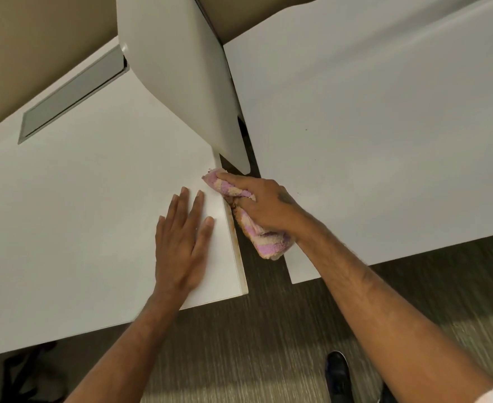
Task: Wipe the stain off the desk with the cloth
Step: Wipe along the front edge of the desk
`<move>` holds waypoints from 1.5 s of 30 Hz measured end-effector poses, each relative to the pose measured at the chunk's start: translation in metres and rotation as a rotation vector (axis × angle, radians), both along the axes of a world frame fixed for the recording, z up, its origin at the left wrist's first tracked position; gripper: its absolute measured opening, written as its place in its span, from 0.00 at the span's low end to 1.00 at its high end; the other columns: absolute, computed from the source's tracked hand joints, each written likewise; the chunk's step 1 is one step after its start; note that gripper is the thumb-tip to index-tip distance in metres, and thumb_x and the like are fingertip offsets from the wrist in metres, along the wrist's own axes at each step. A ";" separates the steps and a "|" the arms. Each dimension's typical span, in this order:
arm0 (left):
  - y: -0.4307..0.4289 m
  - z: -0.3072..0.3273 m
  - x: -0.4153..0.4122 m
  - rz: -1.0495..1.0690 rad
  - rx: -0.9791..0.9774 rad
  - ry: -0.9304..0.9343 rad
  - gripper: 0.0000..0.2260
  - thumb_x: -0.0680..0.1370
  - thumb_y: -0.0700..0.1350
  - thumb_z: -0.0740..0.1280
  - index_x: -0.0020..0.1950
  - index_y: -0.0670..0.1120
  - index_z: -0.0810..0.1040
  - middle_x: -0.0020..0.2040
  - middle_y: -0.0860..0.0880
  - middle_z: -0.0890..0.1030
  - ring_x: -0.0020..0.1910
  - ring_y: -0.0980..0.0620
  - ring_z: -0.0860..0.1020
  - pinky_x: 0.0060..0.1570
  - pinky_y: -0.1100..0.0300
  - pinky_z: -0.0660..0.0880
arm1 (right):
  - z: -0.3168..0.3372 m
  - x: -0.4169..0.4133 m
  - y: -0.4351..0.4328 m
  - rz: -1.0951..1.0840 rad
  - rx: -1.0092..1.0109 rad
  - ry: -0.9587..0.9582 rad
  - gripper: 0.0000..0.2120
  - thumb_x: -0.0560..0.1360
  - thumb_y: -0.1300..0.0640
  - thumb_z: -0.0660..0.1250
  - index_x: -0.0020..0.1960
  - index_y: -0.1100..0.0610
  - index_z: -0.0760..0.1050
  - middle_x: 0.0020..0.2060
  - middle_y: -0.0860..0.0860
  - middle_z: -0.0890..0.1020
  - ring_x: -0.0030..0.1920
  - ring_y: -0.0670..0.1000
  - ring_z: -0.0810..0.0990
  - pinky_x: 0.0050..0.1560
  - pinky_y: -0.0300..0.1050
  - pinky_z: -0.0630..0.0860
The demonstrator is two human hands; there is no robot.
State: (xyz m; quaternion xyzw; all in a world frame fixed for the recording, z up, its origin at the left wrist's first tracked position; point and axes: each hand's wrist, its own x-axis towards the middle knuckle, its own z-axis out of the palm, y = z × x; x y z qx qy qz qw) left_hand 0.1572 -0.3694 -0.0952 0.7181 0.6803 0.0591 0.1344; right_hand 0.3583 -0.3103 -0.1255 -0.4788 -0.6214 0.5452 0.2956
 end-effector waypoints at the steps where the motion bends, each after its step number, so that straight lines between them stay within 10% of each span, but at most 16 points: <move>1: 0.000 -0.001 -0.001 -0.002 0.002 0.001 0.23 0.81 0.64 0.45 0.76 0.69 0.45 0.81 0.61 0.44 0.78 0.64 0.40 0.77 0.51 0.40 | -0.001 0.000 0.000 0.004 0.000 -0.001 0.25 0.82 0.57 0.60 0.75 0.39 0.62 0.74 0.47 0.69 0.72 0.54 0.69 0.66 0.42 0.65; 17: 0.000 -0.003 0.001 -0.008 0.006 0.030 0.23 0.81 0.64 0.44 0.76 0.68 0.42 0.81 0.60 0.43 0.79 0.62 0.40 0.77 0.53 0.39 | -0.013 0.000 -0.025 0.026 -0.075 0.081 0.26 0.81 0.57 0.63 0.76 0.41 0.61 0.73 0.49 0.71 0.71 0.53 0.70 0.72 0.53 0.67; 45: -0.001 -0.005 0.001 0.005 0.012 0.024 0.24 0.82 0.63 0.45 0.78 0.64 0.46 0.81 0.59 0.45 0.79 0.61 0.42 0.77 0.52 0.41 | -0.033 0.009 -0.150 0.064 -0.150 0.321 0.30 0.79 0.65 0.65 0.74 0.42 0.63 0.73 0.40 0.67 0.73 0.35 0.63 0.74 0.38 0.61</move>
